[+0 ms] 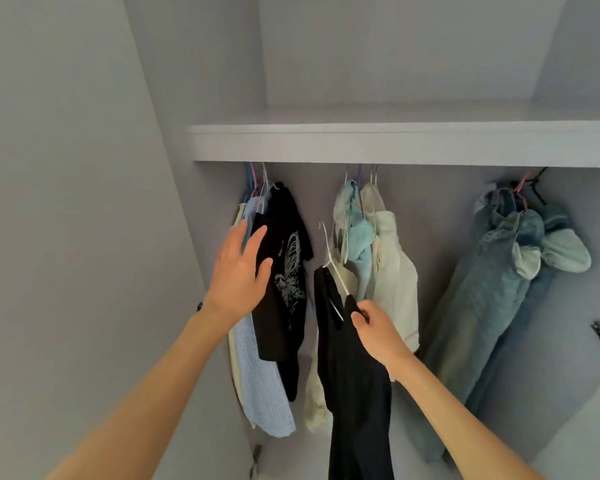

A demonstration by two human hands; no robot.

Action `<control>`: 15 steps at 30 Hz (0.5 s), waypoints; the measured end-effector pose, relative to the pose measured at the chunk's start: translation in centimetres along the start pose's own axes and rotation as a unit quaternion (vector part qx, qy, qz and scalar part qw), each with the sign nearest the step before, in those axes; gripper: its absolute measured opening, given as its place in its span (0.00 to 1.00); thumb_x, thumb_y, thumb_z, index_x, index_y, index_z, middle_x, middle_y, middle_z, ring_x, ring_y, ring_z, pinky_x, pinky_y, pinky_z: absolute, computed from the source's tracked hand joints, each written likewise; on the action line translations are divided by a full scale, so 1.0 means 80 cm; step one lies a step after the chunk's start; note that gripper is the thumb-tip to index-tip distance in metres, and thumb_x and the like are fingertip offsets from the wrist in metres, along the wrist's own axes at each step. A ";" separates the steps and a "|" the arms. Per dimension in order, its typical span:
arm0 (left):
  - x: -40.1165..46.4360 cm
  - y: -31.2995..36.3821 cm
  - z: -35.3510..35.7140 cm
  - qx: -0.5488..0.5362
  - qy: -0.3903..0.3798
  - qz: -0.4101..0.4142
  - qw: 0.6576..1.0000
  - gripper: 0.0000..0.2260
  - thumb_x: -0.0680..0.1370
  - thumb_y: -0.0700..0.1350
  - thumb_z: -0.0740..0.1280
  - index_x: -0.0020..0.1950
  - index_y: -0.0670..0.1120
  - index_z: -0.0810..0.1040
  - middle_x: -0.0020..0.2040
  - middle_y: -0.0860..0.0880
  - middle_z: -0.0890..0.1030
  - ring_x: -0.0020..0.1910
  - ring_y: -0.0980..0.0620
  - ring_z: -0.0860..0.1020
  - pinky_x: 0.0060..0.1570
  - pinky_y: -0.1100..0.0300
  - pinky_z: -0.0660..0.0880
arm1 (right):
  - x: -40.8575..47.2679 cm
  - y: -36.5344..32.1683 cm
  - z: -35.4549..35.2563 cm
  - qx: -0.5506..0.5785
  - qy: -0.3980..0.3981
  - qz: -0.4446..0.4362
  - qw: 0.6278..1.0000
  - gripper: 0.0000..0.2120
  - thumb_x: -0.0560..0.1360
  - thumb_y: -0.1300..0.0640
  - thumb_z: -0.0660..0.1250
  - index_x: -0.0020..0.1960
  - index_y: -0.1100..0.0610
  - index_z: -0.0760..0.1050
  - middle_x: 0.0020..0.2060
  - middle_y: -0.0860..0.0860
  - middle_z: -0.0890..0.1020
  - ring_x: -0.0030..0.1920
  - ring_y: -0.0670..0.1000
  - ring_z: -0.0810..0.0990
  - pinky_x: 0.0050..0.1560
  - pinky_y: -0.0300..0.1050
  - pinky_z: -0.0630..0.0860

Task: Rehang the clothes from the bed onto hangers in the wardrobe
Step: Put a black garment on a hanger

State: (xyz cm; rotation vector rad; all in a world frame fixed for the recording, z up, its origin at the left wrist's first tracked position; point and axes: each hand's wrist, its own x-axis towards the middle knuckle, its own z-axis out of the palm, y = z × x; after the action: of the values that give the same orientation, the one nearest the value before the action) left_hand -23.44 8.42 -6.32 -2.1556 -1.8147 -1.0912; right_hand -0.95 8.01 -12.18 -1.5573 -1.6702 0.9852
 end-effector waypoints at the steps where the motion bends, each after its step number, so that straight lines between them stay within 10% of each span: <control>1: 0.020 -0.005 -0.003 0.022 0.018 0.017 0.999 0.23 0.79 0.41 0.62 0.72 0.41 0.63 0.73 0.36 0.58 0.73 0.36 0.55 0.70 0.41 0.57 | 0.018 -0.008 0.002 0.008 0.005 -0.019 1.000 0.09 0.81 0.59 0.54 0.57 0.60 0.69 0.43 0.54 0.74 0.42 0.50 0.74 0.43 0.39 0.71; 6: 0.118 -0.016 -0.026 0.057 0.078 0.056 0.994 0.26 0.79 0.43 0.60 0.75 0.43 0.55 0.75 0.37 0.52 0.74 0.37 0.48 0.71 0.46 0.50 | 0.102 -0.049 0.016 0.055 0.037 -0.080 0.995 0.10 0.80 0.61 0.54 0.41 0.55 0.65 0.32 0.48 0.67 0.30 0.44 0.64 0.30 0.33 0.66; 12: 0.186 -0.025 -0.035 0.087 0.097 0.047 0.990 0.27 0.80 0.44 0.58 0.76 0.45 0.50 0.76 0.38 0.48 0.75 0.39 0.45 0.72 0.50 0.46 | 0.182 -0.091 0.028 0.090 0.081 -0.124 0.985 0.03 0.80 0.62 0.54 0.50 0.58 0.66 0.34 0.47 0.68 0.31 0.44 0.66 0.31 0.30 0.67; 15: 0.203 -0.038 -0.031 0.112 0.090 0.026 0.989 0.27 0.79 0.48 0.56 0.76 0.46 0.52 0.75 0.37 0.51 0.74 0.37 0.47 0.72 0.46 0.48 | 0.221 -0.110 0.042 0.082 0.081 -0.134 0.984 0.12 0.81 0.60 0.54 0.61 0.62 0.69 0.47 0.53 0.75 0.47 0.50 0.74 0.46 0.35 0.65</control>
State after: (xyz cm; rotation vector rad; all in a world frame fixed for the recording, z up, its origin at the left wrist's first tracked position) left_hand -26.89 21.14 3.97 -1.9005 -1.7020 -0.9827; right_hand -9.88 25.18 -6.99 -1.2322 -1.5913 0.8104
